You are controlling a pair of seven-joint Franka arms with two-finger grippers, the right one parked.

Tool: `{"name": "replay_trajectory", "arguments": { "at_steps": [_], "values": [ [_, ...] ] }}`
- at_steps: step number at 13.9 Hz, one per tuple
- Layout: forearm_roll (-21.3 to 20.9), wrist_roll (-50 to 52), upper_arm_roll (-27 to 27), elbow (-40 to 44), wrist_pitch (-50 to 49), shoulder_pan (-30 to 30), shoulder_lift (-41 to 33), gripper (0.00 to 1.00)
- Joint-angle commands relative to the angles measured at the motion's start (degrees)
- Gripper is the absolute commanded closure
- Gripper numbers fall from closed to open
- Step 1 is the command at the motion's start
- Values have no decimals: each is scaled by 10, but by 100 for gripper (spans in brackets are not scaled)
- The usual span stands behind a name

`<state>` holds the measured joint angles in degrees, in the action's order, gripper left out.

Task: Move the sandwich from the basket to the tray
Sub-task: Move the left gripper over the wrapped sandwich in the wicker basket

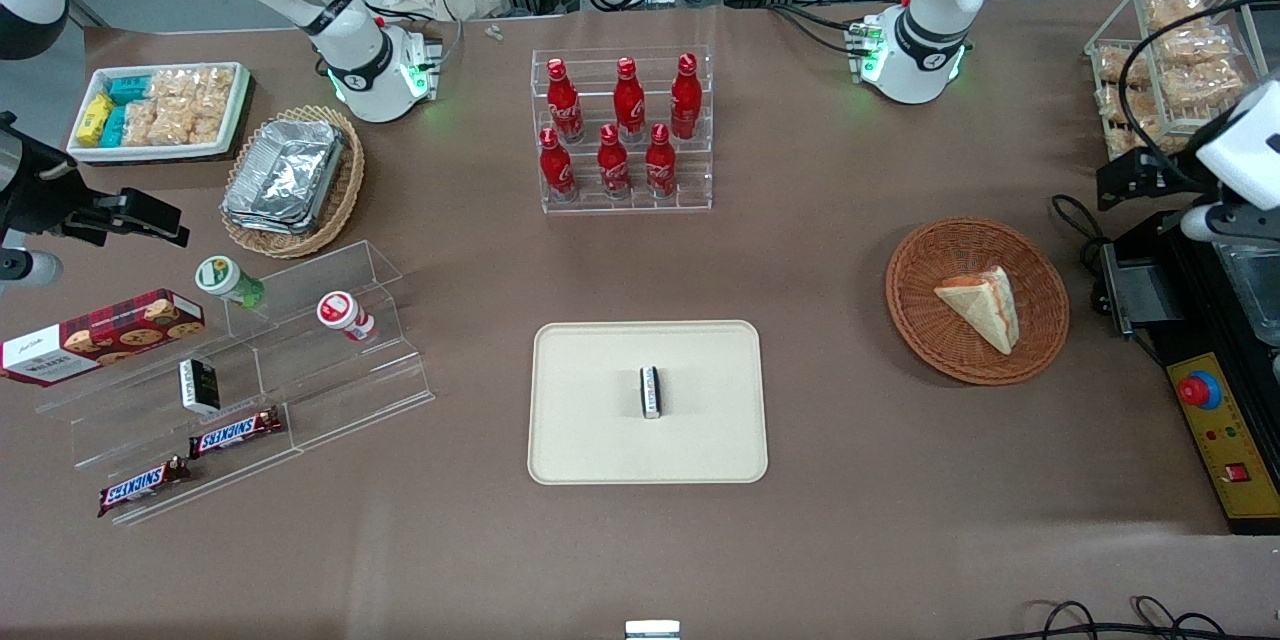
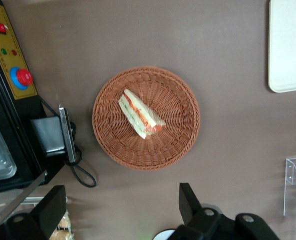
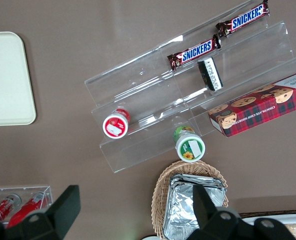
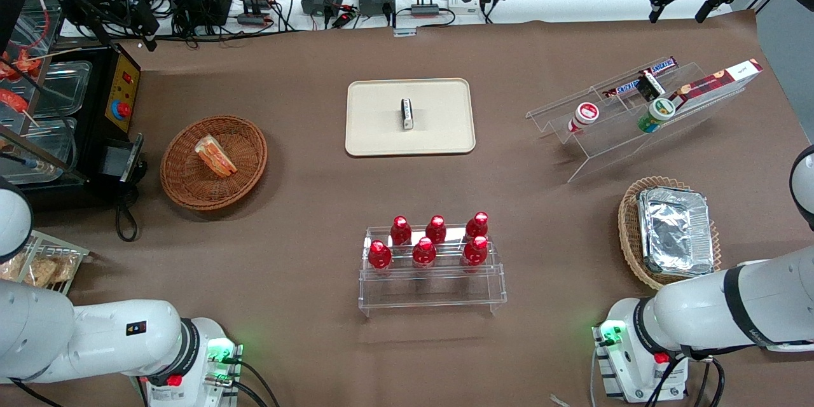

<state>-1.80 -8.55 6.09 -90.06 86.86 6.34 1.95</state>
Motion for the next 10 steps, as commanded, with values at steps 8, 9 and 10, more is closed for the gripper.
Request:
{"name": "replay_trajectory", "arguments": {
  "at_steps": [8,9,10],
  "values": [
    [3,83,-1,-18,-14,2,10,0],
    [11,91,-2,-53,19,10,-6,0],
    [14,100,-1,-99,61,26,-23,0]
  ]
}}
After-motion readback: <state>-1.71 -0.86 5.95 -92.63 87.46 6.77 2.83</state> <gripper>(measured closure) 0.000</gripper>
